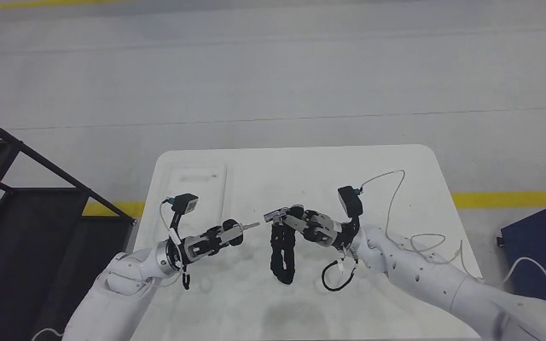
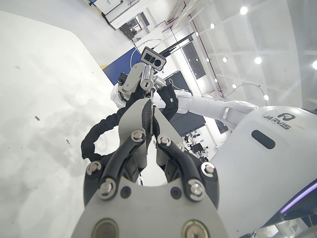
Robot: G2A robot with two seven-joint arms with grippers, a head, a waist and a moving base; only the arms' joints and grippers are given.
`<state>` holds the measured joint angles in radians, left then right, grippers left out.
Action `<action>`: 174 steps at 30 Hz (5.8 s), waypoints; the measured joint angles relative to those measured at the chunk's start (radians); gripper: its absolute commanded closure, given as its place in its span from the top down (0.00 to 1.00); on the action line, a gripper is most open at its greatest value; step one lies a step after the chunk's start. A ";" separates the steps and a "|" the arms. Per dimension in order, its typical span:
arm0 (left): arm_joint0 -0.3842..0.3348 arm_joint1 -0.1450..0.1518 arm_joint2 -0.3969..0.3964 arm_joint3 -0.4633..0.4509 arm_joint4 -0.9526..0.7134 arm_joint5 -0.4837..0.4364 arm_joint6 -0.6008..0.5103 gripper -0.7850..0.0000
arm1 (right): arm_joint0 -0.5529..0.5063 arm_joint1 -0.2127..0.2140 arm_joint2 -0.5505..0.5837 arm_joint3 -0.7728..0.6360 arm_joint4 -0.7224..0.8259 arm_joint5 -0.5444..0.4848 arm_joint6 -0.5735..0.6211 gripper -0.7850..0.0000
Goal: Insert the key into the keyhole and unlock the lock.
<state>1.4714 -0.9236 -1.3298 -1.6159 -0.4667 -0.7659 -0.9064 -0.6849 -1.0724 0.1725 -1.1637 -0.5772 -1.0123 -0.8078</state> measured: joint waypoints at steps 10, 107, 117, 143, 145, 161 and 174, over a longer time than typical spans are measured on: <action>-0.041 -0.009 0.027 0.027 0.035 -0.013 0.010 0.00 | 0.000 0.000 0.000 0.000 0.000 0.000 0.000 0.00; -0.051 -0.022 0.007 -0.012 0.167 -0.033 0.101 0.00 | 0.000 0.000 0.000 0.000 0.000 0.000 0.000 0.00; -0.054 -0.025 0.020 -0.014 0.173 -0.037 0.108 0.00 | 0.000 0.000 0.000 0.000 0.000 0.000 0.000 0.00; -0.004 -0.024 -0.040 -0.079 0.363 -0.050 0.242 0.00 | 0.000 0.000 0.000 0.000 0.000 0.000 0.000 0.00; 0.002 -0.025 -0.044 -0.088 0.376 -0.050 0.254 0.00 | 0.000 0.000 0.000 0.000 0.000 0.000 0.000 0.00; 0.017 -0.024 -0.042 -0.097 0.370 -0.042 0.257 0.00 | 0.000 0.000 0.000 0.000 0.000 0.000 0.000 0.00; 0.025 -0.023 -0.044 -0.098 0.362 -0.045 0.258 0.00 | -0.010 -0.001 0.010 -0.011 0.007 0.015 0.016 0.00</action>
<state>1.4964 -0.9462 -1.3740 -1.7137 -0.1051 -0.8113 -0.6483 -0.6953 -1.0730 0.1820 -1.1751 -0.5704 -0.9973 -0.7918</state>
